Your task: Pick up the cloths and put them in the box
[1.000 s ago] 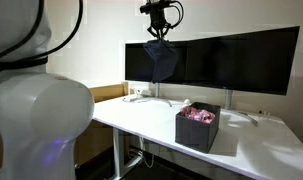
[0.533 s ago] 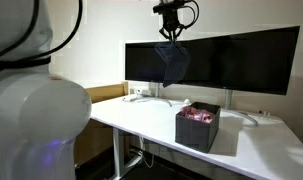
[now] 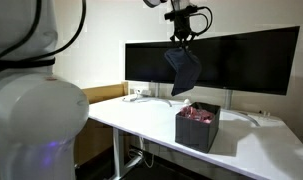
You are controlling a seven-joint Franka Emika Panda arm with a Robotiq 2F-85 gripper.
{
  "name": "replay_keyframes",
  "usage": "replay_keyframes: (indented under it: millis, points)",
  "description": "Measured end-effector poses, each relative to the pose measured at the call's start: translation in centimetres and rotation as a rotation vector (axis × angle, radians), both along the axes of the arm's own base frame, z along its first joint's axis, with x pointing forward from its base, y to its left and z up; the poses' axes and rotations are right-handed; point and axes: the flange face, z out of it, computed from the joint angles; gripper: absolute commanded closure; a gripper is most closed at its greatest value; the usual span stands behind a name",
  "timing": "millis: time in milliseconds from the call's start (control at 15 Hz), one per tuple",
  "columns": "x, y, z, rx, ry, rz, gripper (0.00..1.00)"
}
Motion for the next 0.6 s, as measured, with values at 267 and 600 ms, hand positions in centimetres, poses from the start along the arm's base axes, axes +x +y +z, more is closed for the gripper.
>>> replay_keyframes:
  millis: [267, 600]
  points:
    - [1.0, -1.2, -2.2, 0.000, 0.038, -0.021, 0.96]
    - [2.1, -2.1, -4.4, 0.001, 0.074, -0.038, 0.96]
